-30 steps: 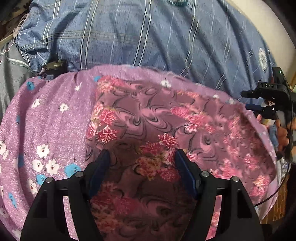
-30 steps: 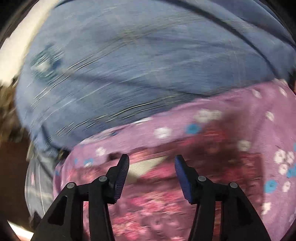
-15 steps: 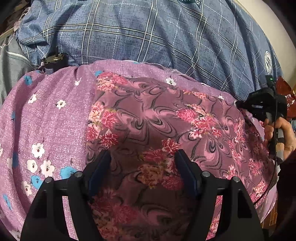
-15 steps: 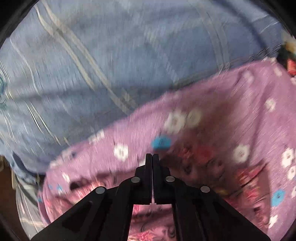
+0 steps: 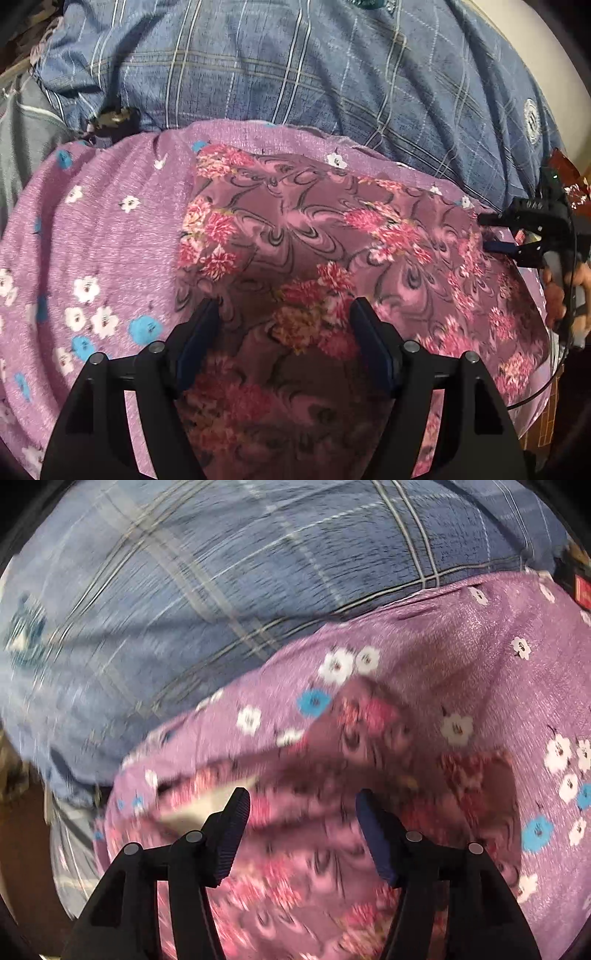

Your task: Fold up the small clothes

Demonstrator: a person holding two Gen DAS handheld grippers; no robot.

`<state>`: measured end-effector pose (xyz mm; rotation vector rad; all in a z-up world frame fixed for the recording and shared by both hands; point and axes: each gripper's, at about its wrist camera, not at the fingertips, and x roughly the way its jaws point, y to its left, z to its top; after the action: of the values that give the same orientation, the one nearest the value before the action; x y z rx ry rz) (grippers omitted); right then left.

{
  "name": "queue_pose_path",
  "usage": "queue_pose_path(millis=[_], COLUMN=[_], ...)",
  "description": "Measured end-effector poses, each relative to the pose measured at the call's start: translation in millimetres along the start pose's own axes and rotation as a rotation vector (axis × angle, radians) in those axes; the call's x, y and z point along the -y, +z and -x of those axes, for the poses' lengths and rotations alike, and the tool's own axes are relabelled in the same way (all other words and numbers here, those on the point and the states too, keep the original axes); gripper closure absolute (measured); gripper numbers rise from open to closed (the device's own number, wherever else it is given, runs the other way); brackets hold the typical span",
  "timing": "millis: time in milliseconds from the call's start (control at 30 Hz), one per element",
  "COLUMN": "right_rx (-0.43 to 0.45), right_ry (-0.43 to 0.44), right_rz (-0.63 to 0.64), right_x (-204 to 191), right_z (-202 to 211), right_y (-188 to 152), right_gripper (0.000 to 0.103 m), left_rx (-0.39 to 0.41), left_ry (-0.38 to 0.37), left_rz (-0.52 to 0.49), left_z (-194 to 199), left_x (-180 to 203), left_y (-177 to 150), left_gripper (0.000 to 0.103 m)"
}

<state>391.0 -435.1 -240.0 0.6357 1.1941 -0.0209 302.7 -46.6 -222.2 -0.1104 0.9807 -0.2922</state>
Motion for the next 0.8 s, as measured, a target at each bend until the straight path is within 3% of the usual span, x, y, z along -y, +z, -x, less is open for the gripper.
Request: queue_pose_path(millis=[33,100,167,233,300,400,433,500,533,633,800], right_rx=[-0.020,-0.026,0.035,0.072,0.074,0.116,0.126,0.118,0.124,0.143,0.147], right_ry=[-0.007,-0.077,-0.143,-0.181,-0.134,-0.035,0.002,0.102,0.133,0.203,0.310], right_rz=[0.014,0.040,0.082,0.061,-0.001,0.002,0.013,0.044,0.060,0.113,0.110], right_x=[-1,-5,-15,-18,-15,-13,-12,-11,-11,-6,22], right_z=[-7,-21,-31,-37,-33,-1,11,39,49,82,111], right_y=[-6,-11,-7,0,-1,-23,-35,-68,-80,-133,-199], right_gripper=[0.046,0.068,0.076,0.085,0.079,0.077,0.071,0.048,0.044,0.042,0.037], left_rx=[0.008,0.004,-0.037,-0.040,-0.048,-0.014,-0.005,-0.003,-0.003,-0.007,-0.100], left_ry=[0.005,0.002,0.049,0.051,0.035,0.018,0.028,0.029,0.023,-0.025,-0.126], left_rz=[-0.006,-0.025,-0.061,-0.071,-0.049,-0.024,-0.011,0.042,0.089,0.153,0.250], left_z=[4,5,-7,-12,-6,16,25,40,51,74,89], left_x=[0,1,1,-3,-7,-17,-24,-37,-45,-55,-52], left_y=[-2,-6,-10,-12,-10,-14,-18,-25,-32,-61,-114], left_gripper=[0.029,0.028,0.023,0.019,0.020,0.020,0.020,0.020,0.020,0.020,0.020])
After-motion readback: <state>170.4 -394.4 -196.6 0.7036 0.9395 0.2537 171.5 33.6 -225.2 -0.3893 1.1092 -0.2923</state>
